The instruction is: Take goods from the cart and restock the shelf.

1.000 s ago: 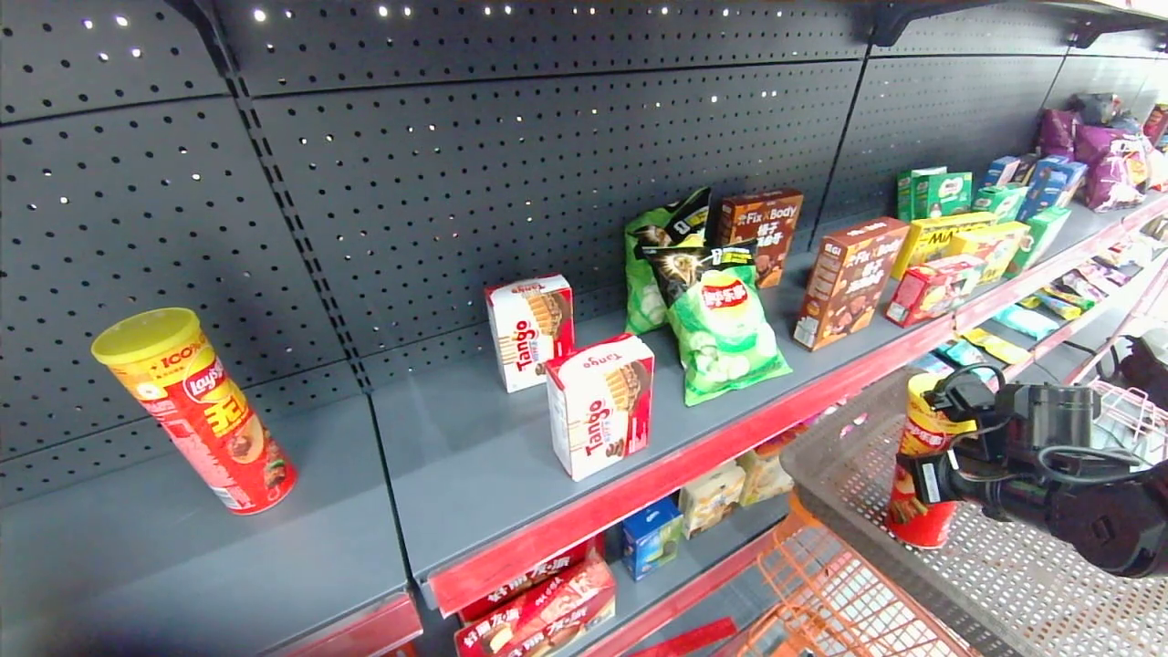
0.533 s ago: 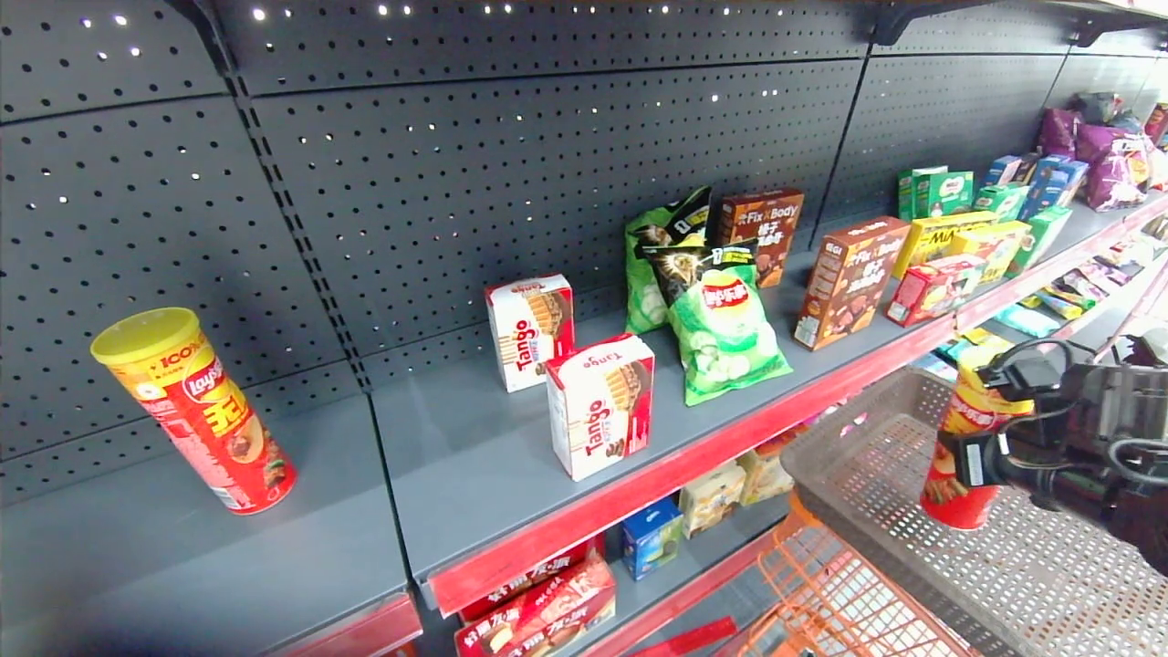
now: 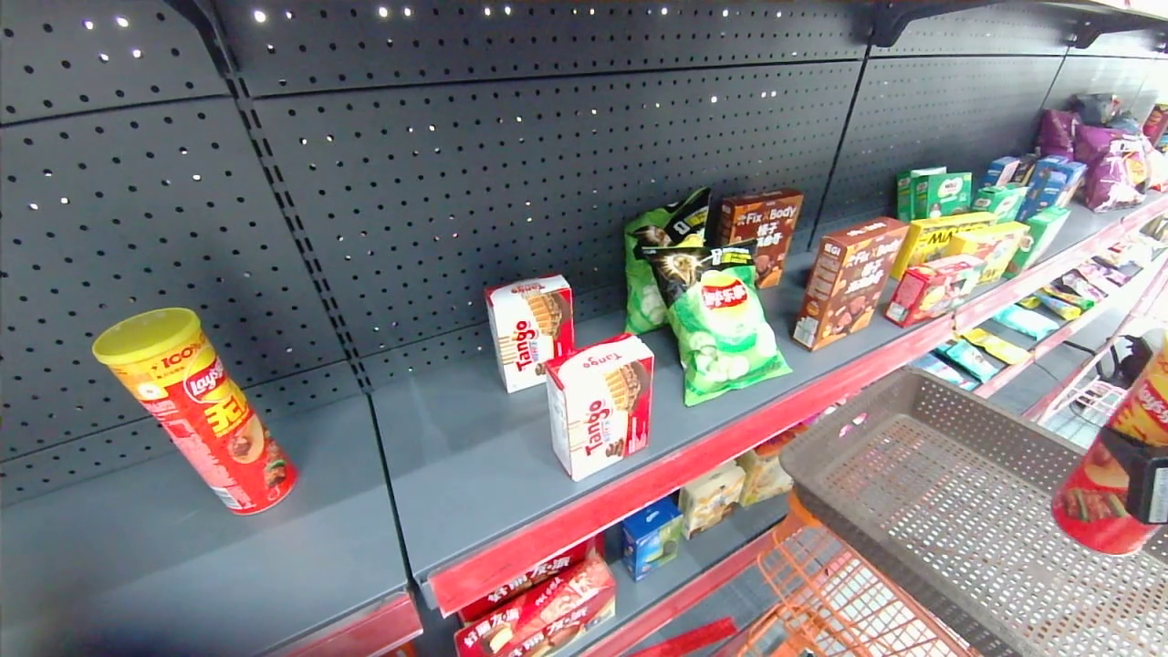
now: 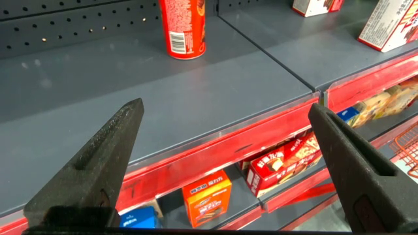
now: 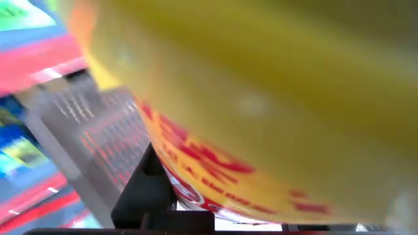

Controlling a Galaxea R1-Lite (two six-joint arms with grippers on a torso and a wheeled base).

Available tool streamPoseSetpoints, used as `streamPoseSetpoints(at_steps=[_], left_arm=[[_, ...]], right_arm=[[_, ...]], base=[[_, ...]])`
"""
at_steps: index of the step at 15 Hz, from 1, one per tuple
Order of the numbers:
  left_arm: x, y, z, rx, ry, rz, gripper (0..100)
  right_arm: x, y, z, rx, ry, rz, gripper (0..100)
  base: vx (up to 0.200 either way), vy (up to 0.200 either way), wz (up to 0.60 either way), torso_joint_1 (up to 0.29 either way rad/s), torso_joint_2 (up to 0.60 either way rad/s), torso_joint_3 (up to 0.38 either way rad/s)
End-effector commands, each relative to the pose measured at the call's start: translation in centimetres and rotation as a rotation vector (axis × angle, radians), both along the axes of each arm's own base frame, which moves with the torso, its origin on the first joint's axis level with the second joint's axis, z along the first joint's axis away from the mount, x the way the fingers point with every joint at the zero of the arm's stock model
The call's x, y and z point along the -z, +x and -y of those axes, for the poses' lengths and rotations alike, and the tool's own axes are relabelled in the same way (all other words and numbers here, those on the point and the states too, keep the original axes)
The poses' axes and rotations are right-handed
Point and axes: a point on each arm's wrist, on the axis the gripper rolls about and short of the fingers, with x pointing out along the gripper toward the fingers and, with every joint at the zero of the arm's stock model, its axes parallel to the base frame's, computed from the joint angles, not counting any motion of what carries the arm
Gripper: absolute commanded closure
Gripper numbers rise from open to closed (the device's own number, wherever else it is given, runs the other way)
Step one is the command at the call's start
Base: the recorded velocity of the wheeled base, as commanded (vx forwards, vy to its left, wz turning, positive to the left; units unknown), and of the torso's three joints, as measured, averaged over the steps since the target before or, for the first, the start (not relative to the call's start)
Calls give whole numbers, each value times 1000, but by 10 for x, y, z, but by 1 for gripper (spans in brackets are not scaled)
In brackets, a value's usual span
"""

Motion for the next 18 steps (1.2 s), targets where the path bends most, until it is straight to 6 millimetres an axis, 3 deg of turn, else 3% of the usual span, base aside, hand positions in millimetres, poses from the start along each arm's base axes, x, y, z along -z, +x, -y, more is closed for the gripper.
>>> streamPoseSetpoints(at_steps=[1,6,9,12,18], left_arm=[[0,0,0,0,0,-1,0],[0,0,0,0,0,-1,0],[0,0,0,0,0,-1,0],[0,0,0,0,0,-1,0],[0,0,0,0,0,-1,0]], right_arm=[[-17,-62,0,57,-11,119,100],[-19,-92,6,290,-64,100,100],[-24,-103,5,251,-122,118,100],[-33,-99,4,205,-130,127,100],[-31,-88,4,168,-97,106,100]], base=[[0,0,0,0,0,0],[0,0,0,0,0,0],[0,0,0,0,0,0],[0,0,0,0,0,0],[0,0,0,0,0,0]])
